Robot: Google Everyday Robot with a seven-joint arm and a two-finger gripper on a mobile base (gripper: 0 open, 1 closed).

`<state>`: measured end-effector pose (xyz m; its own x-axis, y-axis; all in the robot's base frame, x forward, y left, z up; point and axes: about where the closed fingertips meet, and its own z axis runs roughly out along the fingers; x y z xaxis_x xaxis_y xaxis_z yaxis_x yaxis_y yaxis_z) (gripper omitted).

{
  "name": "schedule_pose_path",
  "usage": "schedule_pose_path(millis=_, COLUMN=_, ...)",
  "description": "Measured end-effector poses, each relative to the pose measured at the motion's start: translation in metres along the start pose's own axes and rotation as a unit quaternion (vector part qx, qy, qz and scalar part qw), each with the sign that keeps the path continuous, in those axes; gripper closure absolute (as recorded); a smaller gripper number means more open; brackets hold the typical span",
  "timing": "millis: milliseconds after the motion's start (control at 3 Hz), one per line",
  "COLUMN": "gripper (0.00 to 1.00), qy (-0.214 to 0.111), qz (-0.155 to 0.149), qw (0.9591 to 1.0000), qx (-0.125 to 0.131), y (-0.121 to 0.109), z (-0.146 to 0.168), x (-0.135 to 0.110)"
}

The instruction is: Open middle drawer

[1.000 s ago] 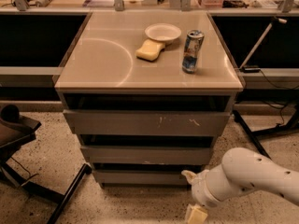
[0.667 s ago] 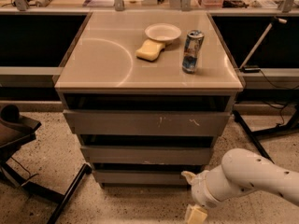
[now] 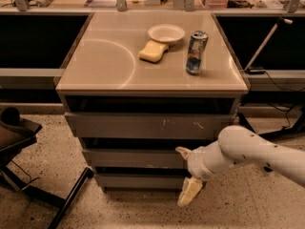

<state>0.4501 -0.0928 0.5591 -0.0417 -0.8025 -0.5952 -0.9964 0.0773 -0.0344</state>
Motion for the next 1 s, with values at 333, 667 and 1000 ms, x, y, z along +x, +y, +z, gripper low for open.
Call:
schedule_pose_path(millis=333, gripper=0.0, qy=-0.009, qz=-0.07, qw=0.9956, qx=0.062, y=-0.042, z=-0.012, x=-0.03)
schedule_pose_path(millis=667, gripper=0.0, qy=-0.01, qz=-0.074, qw=0.9949, qx=0.068, y=-0.045, z=-0.012, x=-0.032)
schedule_pose_path(millis=1000, gripper=0.0, qy=0.004, qz=-0.037, qw=0.9972, qx=0.065, y=-0.048, z=-0.001, x=-0.006)
